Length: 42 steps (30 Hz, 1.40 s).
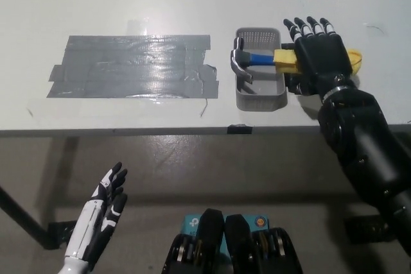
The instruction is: The robot picks the hammer with right hand and hits the black area on the desk and places it back.
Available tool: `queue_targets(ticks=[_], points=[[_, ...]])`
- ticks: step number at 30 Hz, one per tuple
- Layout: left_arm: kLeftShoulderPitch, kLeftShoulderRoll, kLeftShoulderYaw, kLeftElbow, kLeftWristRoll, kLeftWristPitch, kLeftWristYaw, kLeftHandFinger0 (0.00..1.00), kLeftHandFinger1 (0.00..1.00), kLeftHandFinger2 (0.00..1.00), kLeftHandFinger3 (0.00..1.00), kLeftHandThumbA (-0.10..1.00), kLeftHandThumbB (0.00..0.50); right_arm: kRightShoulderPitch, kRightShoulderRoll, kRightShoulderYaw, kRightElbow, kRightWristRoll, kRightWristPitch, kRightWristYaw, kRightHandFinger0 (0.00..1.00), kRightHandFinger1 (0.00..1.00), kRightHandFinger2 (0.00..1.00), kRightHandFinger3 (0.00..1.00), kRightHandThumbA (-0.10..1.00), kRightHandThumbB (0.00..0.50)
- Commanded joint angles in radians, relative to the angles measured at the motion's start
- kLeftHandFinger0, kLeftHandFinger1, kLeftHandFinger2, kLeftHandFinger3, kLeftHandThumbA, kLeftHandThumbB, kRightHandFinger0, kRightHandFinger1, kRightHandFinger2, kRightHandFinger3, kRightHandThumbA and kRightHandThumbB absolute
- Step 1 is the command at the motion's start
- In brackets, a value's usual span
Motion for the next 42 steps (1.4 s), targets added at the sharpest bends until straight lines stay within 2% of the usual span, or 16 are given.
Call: queue_targets(ticks=[1, 24, 26, 27, 28, 29, 30, 31, 33, 34, 35, 37, 38, 39, 40, 42], points=[[-0.008, 0.012, -0.003, -0.038, -0.006, -0.025, -0.012, 1.00, 1.00, 1.00, 1.00, 0.93, 0.059, -0.082, 0.004, 0.005, 0.015, -0.001, 0.019, -0.040, 1.00, 1.00, 1.00, 1.00, 1.00, 0.500], [-0.013, 0.015, -0.001, -0.052, -0.012, -0.014, -0.020, 0.97, 1.00, 1.00, 1.00, 0.92, 0.050, -0.124, 0.018, 0.019, 0.169, 0.016, 0.016, -0.080, 1.00, 1.00, 1.00, 1.00, 1.00, 0.500], [-0.014, 0.014, 0.000, -0.050, -0.012, -0.019, -0.020, 0.96, 1.00, 1.00, 1.00, 0.93, 0.048, -0.129, 0.026, 0.019, 0.199, 0.009, 0.011, -0.153, 1.00, 1.00, 1.00, 1.00, 0.98, 0.482], [-0.014, 0.014, 0.001, -0.049, -0.013, -0.024, -0.020, 0.95, 1.00, 1.00, 1.00, 0.92, 0.042, -0.131, 0.027, 0.021, 0.223, 0.005, -0.018, -0.232, 1.00, 1.00, 1.00, 1.00, 0.87, 0.418], [-0.014, 0.014, 0.002, -0.050, -0.017, -0.021, -0.022, 0.95, 1.00, 1.00, 1.00, 0.92, 0.048, -0.132, 0.032, 0.013, 0.276, 0.015, -0.099, -0.415, 0.68, 0.51, 0.61, 0.71, 0.50, 0.364], [-0.013, 0.014, 0.001, -0.051, -0.019, -0.019, -0.024, 0.95, 1.00, 1.00, 1.00, 0.92, 0.049, -0.129, 0.035, 0.013, 0.305, 0.016, -0.126, -0.494, 0.34, 0.31, 0.42, 0.50, 0.28, 0.313], [-0.012, 0.015, 0.001, -0.052, -0.022, -0.018, -0.026, 0.95, 1.00, 1.00, 1.00, 0.92, 0.051, -0.129, 0.037, 0.016, 0.353, 0.013, -0.172, -0.618, 0.08, 0.10, 0.20, 0.30, 0.02, 0.255], [-0.013, 0.015, 0.002, -0.051, -0.022, -0.019, -0.025, 0.95, 1.00, 1.00, 1.00, 0.93, 0.051, -0.134, 0.037, 0.021, 0.392, 0.012, -0.207, -0.691, 0.00, 0.04, 0.27, 0.25, -0.10, 0.269], [-0.014, 0.016, 0.003, -0.051, -0.022, -0.019, -0.025, 0.94, 1.00, 1.00, 1.00, 0.93, 0.051, -0.137, 0.037, 0.024, 0.425, 0.014, -0.242, -0.751, 0.00, 0.16, 0.58, 0.47, -0.10, 0.231], [-0.016, 0.017, 0.004, -0.054, -0.024, -0.014, -0.026, 0.94, 1.00, 1.00, 1.00, 0.93, 0.051, -0.140, 0.036, 0.021, 0.443, 0.026, -0.280, -0.785, 0.00, 0.23, 0.66, 0.63, -0.10, 0.238], [-0.018, 0.018, 0.004, -0.054, -0.019, -0.010, -0.026, 0.93, 1.00, 1.00, 1.00, 0.94, 0.059, -0.134, 0.033, 0.014, 0.430, 0.036, -0.302, -0.790, 0.00, 0.28, 0.69, 0.74, -0.10, 0.220], [-0.019, 0.020, 0.005, -0.052, -0.022, -0.011, -0.027, 0.92, 1.00, 1.00, 1.00, 0.95, 0.062, -0.136, 0.030, 0.013, 0.434, 0.042, -0.326, -0.803, 0.00, 0.30, 0.71, 0.76, -0.10, 0.219], [-0.021, 0.021, 0.005, -0.046, -0.023, -0.018, -0.028, 0.92, 1.00, 1.00, 1.00, 0.95, 0.058, -0.137, 0.028, 0.013, 0.433, 0.042, -0.335, -0.814, 0.00, 0.28, 0.70, 0.89, -0.10, 0.238], [-0.024, 0.022, 0.005, -0.042, -0.024, -0.022, -0.028, 0.92, 1.00, 1.00, 1.00, 0.95, 0.058, -0.138, 0.027, 0.010, 0.432, 0.047, -0.348, -0.821, 0.00, 0.12, 0.50, 0.78, -0.10, 0.235], [-0.025, 0.023, 0.005, -0.038, -0.025, -0.030, -0.028, 0.91, 1.00, 1.00, 1.00, 0.94, 0.047, -0.136, 0.026, 0.008, 0.426, 0.050, -0.349, -0.820, 0.00, 0.01, 0.34, 0.61, -0.10, 0.230], [-0.026, 0.022, 0.003, -0.039, -0.025, -0.029, -0.029, 0.89, 1.00, 1.00, 1.00, 0.94, 0.047, -0.136, 0.023, 0.002, 0.426, 0.059, -0.362, -0.818, 0.00, 0.00, 0.22, 0.41, -0.10, 0.204]])
